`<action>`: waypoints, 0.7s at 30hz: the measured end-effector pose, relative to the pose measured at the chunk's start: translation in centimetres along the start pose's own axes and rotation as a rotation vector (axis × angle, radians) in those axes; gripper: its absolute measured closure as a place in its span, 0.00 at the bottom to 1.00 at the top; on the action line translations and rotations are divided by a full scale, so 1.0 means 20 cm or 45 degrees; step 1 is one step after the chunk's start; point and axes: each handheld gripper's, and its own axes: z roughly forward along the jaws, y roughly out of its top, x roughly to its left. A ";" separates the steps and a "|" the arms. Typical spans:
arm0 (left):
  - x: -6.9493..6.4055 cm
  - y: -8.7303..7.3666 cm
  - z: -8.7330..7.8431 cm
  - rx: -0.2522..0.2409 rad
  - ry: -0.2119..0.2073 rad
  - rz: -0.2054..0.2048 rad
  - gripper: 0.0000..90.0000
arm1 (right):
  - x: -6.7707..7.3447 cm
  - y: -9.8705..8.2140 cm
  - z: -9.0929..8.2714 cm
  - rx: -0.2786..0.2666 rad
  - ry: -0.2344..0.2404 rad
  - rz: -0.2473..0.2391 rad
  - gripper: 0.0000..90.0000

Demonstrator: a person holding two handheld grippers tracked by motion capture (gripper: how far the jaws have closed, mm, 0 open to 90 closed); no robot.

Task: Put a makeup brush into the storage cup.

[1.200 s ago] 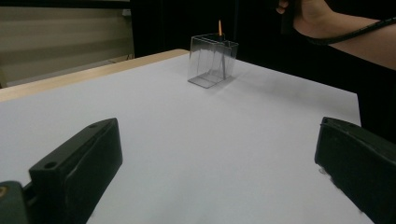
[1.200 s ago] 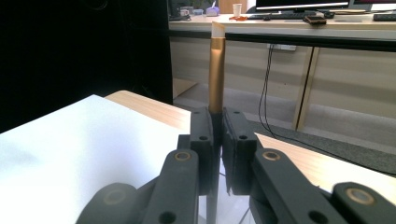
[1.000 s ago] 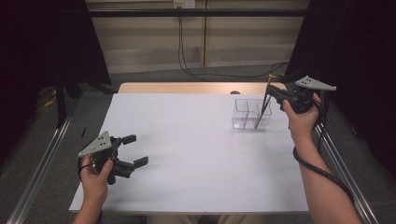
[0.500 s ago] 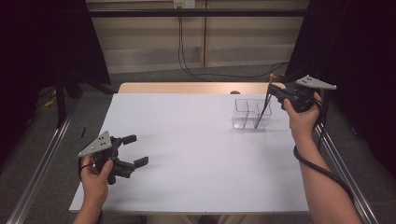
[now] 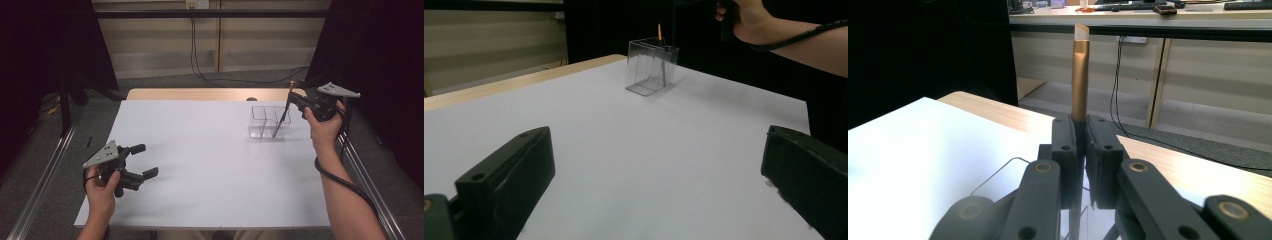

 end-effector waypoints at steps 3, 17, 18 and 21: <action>0.00 0.00 0.00 0.000 0.000 0.001 0.01 | 0.00 0.00 0.00 0.004 -0.003 0.002 0.93; -0.01 0.00 0.00 -0.006 0.000 0.000 0.01 | -0.03 -0.03 -0.01 0.013 -0.014 0.011 0.93; -0.01 0.00 0.00 -0.006 0.000 0.000 0.01 | -0.03 -0.03 -0.01 0.012 -0.015 0.011 0.93; -0.01 0.00 0.00 -0.009 -0.009 -0.001 0.01 | -0.03 -0.03 -0.02 0.013 -0.020 0.015 0.93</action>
